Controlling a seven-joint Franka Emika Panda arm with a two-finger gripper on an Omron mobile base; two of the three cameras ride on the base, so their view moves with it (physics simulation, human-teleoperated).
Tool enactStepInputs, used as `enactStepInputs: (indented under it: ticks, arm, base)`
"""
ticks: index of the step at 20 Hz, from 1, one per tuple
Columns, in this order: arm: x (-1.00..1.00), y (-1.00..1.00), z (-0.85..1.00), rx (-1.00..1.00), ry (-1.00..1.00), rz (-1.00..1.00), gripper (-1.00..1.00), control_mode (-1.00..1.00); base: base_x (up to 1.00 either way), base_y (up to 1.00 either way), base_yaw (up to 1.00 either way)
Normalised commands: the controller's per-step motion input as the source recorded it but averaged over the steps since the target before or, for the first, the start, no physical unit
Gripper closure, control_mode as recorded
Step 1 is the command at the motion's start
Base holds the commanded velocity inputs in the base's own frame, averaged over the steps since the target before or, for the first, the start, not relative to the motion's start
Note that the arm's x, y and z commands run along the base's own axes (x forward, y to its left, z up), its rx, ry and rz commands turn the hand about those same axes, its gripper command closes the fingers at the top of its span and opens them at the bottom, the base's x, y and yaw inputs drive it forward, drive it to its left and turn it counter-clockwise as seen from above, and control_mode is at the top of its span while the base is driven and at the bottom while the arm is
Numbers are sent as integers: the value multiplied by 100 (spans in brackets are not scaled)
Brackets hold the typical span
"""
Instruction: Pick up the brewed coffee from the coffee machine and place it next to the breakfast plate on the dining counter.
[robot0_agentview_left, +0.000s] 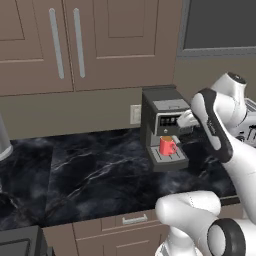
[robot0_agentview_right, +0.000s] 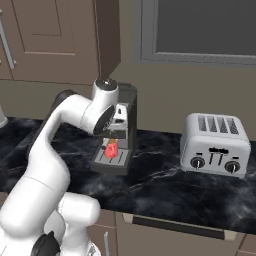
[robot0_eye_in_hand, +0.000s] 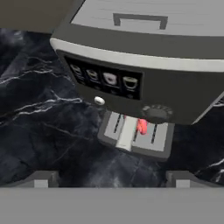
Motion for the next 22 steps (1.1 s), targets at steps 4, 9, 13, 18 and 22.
enactStepInputs:
  ticks: [4,9,13,18,22]
  arm:
    - [0,-48,-52,7,-23,31,-100,-100]
    - [0,-50,-54,8,-24,23,-100,-100]
    - [15,-7,-47,16,-14,24,-100,-100]
    - [45,0,-18,14,-5,26,-100,-100]
    - [47,0,-11,11,0,18,-100,-100]
  base:
    - [0,0,0]
    - [0,0,0]
    - [0,0,0]
    - [0,0,0]
    - [0,0,0]
